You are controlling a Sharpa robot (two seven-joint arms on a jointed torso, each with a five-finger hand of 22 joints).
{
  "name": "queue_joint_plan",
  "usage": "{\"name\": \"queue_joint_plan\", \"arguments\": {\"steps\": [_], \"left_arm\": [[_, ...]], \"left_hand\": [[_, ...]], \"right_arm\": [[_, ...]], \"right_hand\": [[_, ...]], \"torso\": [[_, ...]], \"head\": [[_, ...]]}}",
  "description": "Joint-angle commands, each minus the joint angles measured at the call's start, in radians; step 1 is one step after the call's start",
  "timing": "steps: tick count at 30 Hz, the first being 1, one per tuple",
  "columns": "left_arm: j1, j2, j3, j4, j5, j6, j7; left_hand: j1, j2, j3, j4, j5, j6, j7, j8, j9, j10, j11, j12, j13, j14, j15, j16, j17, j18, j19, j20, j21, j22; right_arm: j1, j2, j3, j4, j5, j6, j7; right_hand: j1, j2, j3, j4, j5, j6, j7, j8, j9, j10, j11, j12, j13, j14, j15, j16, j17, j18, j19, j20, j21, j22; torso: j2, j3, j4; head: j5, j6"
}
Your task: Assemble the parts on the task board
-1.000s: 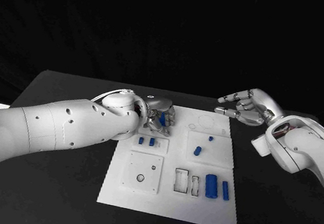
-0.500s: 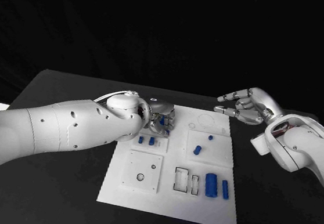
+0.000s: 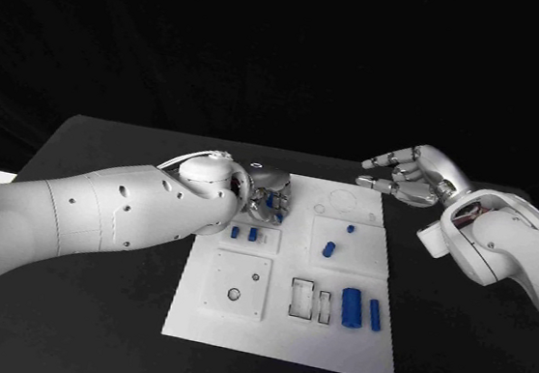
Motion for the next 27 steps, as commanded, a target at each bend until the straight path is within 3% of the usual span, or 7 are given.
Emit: {"name": "queue_joint_plan", "arguments": {"steps": [1,7,11,16,27], "left_arm": [[-0.004,-0.001,-0.003,0.001,-0.012,0.042,-0.024],[-0.005,-0.002,-0.002,0.003,-0.012,0.021,-0.026],[-0.006,-0.008,0.000,0.009,0.005,-0.026,-0.008],[-0.007,-0.029,0.005,0.032,0.038,-0.078,0.012],[-0.007,-0.123,0.033,0.135,0.094,-0.116,0.018]], "left_hand": [[-0.006,-0.007,0.009,-0.003,-0.006,0.007,0.000,-0.005,-0.001,0.008,0.000,-0.006,-0.003,0.044,-0.004,0.005,-0.002,-0.011,0.040,-0.007,0.006,0.001],[-0.007,-0.002,0.049,-0.023,-0.006,0.034,-0.002,-0.004,-0.001,0.043,-0.004,-0.010,-0.002,0.044,-0.008,0.011,-0.001,-0.011,0.039,-0.008,0.016,0.015],[0.001,0.007,0.082,-0.046,-0.006,0.060,-0.004,0.001,0.001,0.069,-0.010,-0.011,0.002,0.045,-0.012,0.018,0.005,-0.011,0.038,-0.011,0.025,0.025],[-0.018,-0.001,0.106,-0.064,-0.007,0.066,-0.003,-0.007,-0.001,0.077,-0.009,-0.028,0.002,0.044,-0.010,0.020,0.002,-0.012,0.036,-0.012,0.028,0.030],[-0.053,-0.018,0.112,-0.073,-0.009,0.072,-0.001,-0.017,-0.003,0.085,-0.006,-0.049,0.001,0.043,-0.008,0.023,-0.001,-0.014,0.034,-0.010,0.038,0.043]], "right_arm": [[-0.001,0.001,0.000,0.000,-0.005,0.012,0.005],[-0.001,0.001,0.000,0.000,-0.005,0.012,0.006],[-0.001,0.003,0.000,-0.001,-0.005,0.012,0.007],[-0.001,0.005,0.000,-0.002,-0.005,0.012,0.008],[-0.001,0.003,0.000,-0.002,-0.004,0.010,0.008]], "right_hand": [[-0.002,0.010,-0.003,0.000,0.004,0.002,-0.004,0.000,0.002,-0.005,0.000,-0.001,0.100,0.069,0.002,-0.005,0.102,0.017,-0.006,0.001,-0.006,0.007],[-0.002,0.010,-0.003,0.000,0.004,0.002,-0.004,0.000,0.002,-0.005,0.000,-0.001,0.100,0.069,0.002,-0.005,0.102,0.017,-0.006,0.001,-0.006,0.007],[-0.002,0.010,-0.003,0.000,0.004,0.002,-0.004,0.000,0.002,-0.005,0.000,-0.001,0.100,0.069,0.002,-0.005,0.102,0.017,-0.006,0.001,-0.006,0.007],[-0.002,0.010,-0.003,0.000,0.004,0.002,-0.004,0.000,0.002,-0.005,0.000,-0.001,0.100,0.069,0.002,-0.005,0.102,0.017,-0.006,0.001,-0.006,0.007],[-0.002,0.010,-0.003,0.000,0.004,0.002,-0.004,0.000,0.002,-0.005,0.000,-0.001,0.100,0.069,0.002,-0.005,0.102,0.017,-0.006,0.001,-0.006,0.007]], "torso": [[0.000,0.0003,-0.0003],[0.000,-0.0003,0.0002],[0.000,0.0000,-0.0005],[-0.001,-0.0003,-0.0006],[-0.002,0.0002,0.0018]], "head": [[0.000,0.000],[0.000,0.000],[0.001,0.001],[-0.002,0.002],[-0.002,0.005]]}}
